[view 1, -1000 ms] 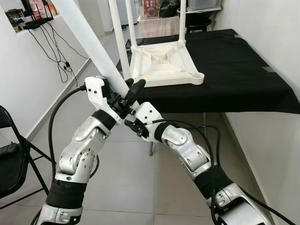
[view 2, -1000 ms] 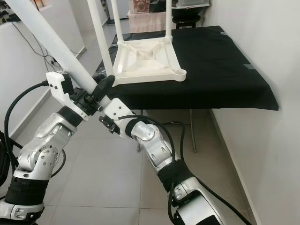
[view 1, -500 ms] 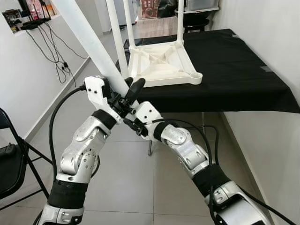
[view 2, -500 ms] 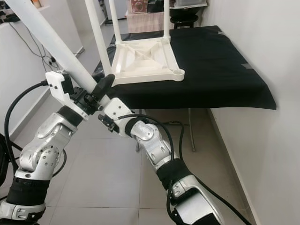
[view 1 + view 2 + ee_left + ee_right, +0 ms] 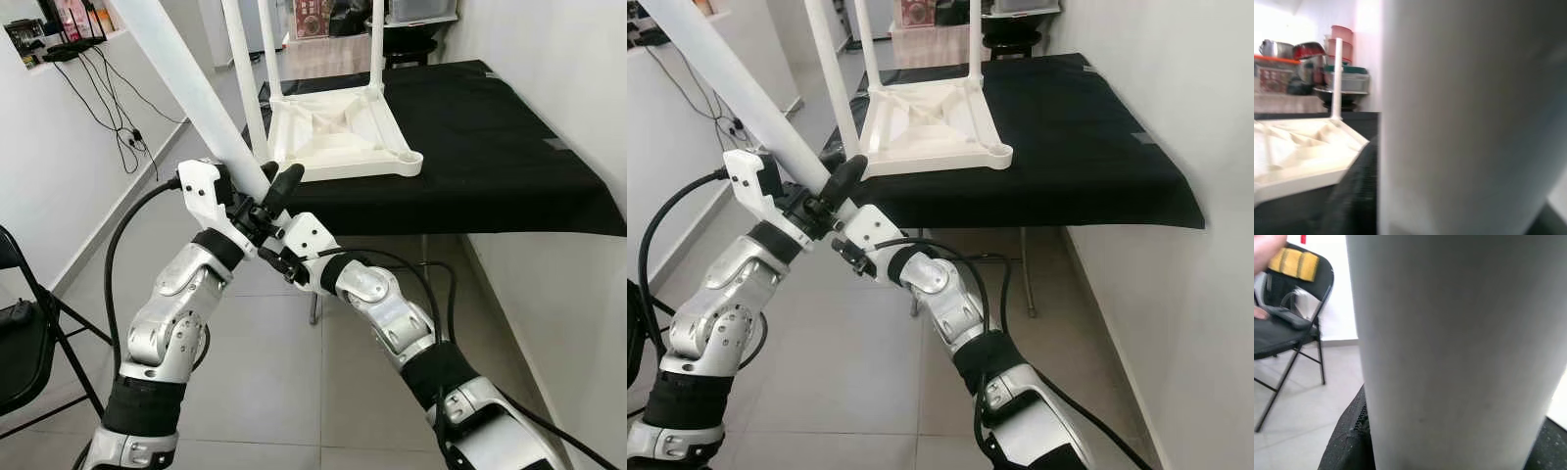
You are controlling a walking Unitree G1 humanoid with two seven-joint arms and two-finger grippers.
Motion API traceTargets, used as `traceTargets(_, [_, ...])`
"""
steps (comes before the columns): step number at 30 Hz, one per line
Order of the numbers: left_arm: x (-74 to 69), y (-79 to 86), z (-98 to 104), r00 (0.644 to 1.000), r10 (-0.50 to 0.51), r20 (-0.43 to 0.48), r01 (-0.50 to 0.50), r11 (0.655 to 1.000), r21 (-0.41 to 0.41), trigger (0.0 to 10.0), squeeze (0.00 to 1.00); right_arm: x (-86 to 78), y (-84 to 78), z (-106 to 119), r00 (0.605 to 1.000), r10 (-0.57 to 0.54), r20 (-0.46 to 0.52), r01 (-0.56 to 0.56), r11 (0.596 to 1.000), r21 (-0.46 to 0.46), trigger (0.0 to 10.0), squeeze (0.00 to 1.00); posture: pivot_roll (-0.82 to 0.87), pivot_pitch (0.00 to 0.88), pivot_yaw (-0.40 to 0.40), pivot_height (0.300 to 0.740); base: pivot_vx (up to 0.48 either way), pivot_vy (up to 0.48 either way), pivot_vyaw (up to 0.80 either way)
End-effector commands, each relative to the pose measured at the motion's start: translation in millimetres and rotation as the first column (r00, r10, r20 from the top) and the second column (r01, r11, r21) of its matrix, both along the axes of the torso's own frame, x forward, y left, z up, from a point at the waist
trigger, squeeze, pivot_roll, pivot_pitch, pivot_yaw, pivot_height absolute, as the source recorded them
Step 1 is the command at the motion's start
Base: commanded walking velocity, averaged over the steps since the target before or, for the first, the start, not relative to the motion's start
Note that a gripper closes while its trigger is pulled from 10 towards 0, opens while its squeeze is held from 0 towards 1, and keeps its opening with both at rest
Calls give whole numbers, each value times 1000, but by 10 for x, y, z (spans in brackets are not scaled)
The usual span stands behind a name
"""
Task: Building children table
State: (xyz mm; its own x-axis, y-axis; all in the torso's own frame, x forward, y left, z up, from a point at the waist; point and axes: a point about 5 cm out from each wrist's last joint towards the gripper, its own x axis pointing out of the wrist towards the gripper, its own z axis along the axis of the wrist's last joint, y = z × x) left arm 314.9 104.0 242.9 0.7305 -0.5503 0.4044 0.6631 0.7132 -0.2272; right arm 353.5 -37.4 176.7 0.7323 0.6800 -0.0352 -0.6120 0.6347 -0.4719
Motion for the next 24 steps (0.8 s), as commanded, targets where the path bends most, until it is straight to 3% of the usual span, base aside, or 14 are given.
traceTargets(1, [-55,-17,100,998,-47,37,48,998,-35,10000,1000,13,50,22,1000,0,16,0,1000,-21,0,0,-126,26,74,740,0,0,0])
traceTargets(7, [-51,92,127,999,-19,38,22,997,-75,10000,1000,36,13,32,1000,-16,19,16,1000,-17,0,0,-127,25,74,740,0,0,0])
traceTargets(8, [-44,303,147,999,32,32,-29,994,-104,10000,1000,85,-79,50,998,-55,16,55,998,-2,0,0,-131,27,74,740,0,0,0])
traceTargets(9, [-44,303,147,999,32,32,-29,994,-104,10000,1000,85,-79,50,998,-55,16,55,998,-2,0,0,-131,27,74,740,0,0,0])
traceTargets(10, [-47,457,165,997,69,29,-65,990,-124,10000,1000,119,-148,64,996,-84,14,84,996,10,0,0,-131,27,74,740,0,0,0])
traceTargets(11, [-47,457,165,997,69,29,-65,990,-124,10000,1000,119,-148,64,996,-84,14,84,996,10,0,0,-131,27,74,740,0,0,0])
traceTargets(14, [-97,891,230,982,188,32,-181,972,-150,10000,1000,237,-422,116,978,-209,-17,210,974,85,0,0,-133,28,75,740,0,0,0])
traceTargets(16, [-97,891,230,982,188,32,-181,972,-150,10000,1000,237,-422,116,978,-209,-17,210,974,85,0,0,-133,28,75,740,0,0,0])
traceTargets(17, [-121,1010,249,975,221,33,-214,965,-150,10000,1000,273,-525,131,965,-259,-36,261,958,119,0,0,-133,28,75,740,0,0,0])
traceTargets(20, [-145,1116,262,967,254,33,-247,958,-144,10000,1000,301,-626,139,950,-307,-58,312,938,152,0,0,-134,29,74,740,0,0,0])
traceTargets(22, [-198,1275,261,952,306,22,-299,942,-151,10000,1000,329,-784,129,918,-382,-107,396,893,213,0,0,-136,23,75,740,0,0,0])
traceTargets(24, [-218,1330,230,942,335,6,-330,931,-155,10000,1000,329,-845,113,903,-411,-125,429,872,235,0,0,-134,22,75,740,0,0,0])
